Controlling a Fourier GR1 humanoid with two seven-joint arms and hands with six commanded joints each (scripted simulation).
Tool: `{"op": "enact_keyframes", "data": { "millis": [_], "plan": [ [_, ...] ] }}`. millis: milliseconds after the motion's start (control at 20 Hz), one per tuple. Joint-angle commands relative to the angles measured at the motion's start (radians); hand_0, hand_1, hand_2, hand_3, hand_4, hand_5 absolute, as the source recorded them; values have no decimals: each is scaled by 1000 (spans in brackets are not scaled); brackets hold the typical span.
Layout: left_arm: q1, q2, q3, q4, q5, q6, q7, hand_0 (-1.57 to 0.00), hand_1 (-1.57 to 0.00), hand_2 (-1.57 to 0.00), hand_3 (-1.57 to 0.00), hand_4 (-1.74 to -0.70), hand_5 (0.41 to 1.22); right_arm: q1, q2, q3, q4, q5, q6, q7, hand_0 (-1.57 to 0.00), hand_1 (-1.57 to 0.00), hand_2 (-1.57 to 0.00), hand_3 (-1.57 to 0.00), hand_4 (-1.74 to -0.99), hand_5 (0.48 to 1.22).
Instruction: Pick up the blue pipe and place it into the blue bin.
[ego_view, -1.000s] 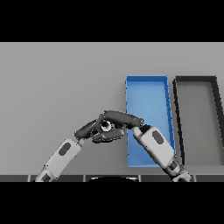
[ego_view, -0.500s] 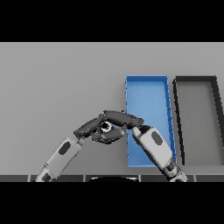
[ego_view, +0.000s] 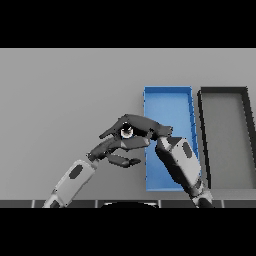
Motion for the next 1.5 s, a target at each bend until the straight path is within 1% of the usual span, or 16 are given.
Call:
{"op": "enact_keyframes", "data": {
  "millis": [0, 100, 200, 250, 350, 450, 500, 550, 650, 700, 900, 1000, 1100, 1250, 1350, 1450],
  "plan": [
    [-3, 10, 11, 3, 9, -6, -1, -3, -2, -2, -2, -915, 507, -41, -10, -18, 1, -51, -34, 32, -1571, -1571, -1571, -1571, -1659, 1221],
    [3, 14, 10, 5, 20, -21, -3, -1, -1, -1, -1, -920, 503, -123, -39, -69, -5, -158, -124, 68, -1571, -1571, -1571, -1571, -1689, 1171],
    [3, 19, 15, -16, 29, -19, 10, 0, 0, 0, 0, -917, 503, -232, -81, -133, 21, -243, -181, 59, -1571, -1571, -1571, -1571, -1707, 1141],
    [12, 23, 13, -20, 28, -19, 2, 0, 0, 0, 0, -915, 503, -285, -115, -160, 47, -242, -184, 37, -1571, -1571, -1571, -1571, -1714, 1134],
    [20, 32, 3, -31, 19, -24, -22, 0, 0, 0, 0, -908, 502, -350, -153, -200, 86, -233, -221, -4, -1571, -1571, -1571, -1571, -1724, 1117],
    [17, 35, 6, -28, 15, -23, -22, 1, 1, 1, 1, -903, 495, -415, -198, -238, 167, -197, -266, -28, -1571, -1571, -1571, -1571, -1730, 1110],
    [11, 32, 9, -29, 27, -29, -4, 1, 1, 1, 1, -906, 492, -441, -215, -250, 213, -161, -280, -52, -1571, -1571, -1571, -1571, -1732, 1117],
    [10, 29, 8, -26, 27, -29, -2, 1, 1, 1, 1, -907, 491, -455, -240, -266, 260, -137, -299, -52, -1571, -1571, -1571, -1571, -1734, 1127],
    [23, 43, 18, -40, 39, -34, -15, 1, 1, 1, 1, -911, 490, -443, -281, -287, 350, -91, -303, -62, -1571, -1571, -1571, -1571, -1736, 1135],
    [28, 42, 19, -36, 39, -32, -19, 1, 1, 1, 1, -911, 487, -435, -301, -295, 374, -73, -309, -61, -1571, -1571, -1571, -1571, -1737, 1135],
    [15, 38, 24, -17, 29, -23, -3, 1, 1, 1, 1, -898, 489, -321, -318, -298, 461, -34, -346, -44, -1571, -1571, -1571, -1571, -1740, 1117],
    [22, 43, 31, -30, 47, -30, -1, 1, 1, 1, 1, -894, 483, -242, -317, -276, 459, -14, -357, -38, -1571, -1571, -1571, -1571, -1740, 1122],
    [21, 44, 31, -36, 47, -28, 3, 1, 1, 1, 1, -890, 474, -167, -328, -261, 446, -1, -392, -4, -1571, -1571, -1571, -1571, -1740, 1120],
    [25, 34, 23, -32, 37, -20, -2, 1, 1, 1, 1, -887, 466, -76, -322, -230, 434, 0, -451, 74, -1571, -1571, -1571, -1571, -1741, 1120],
    [16, 34, 24, -30, 38, -22, -4, 1, 1, 1, 1, -881, 463, -18, -345, -163, 429, -12, -479, 78, -1571, -1571, -1571, -1571, -1741, 1122],
    [31, 35, 20, -31, 37, -23, -13, 1, 1, 1, 1, -882, 464, 25, -363, -117, 457, -26, -493, 78, -1571, -1571, -1571, -1571, -1655, 1124]
  ]
}}
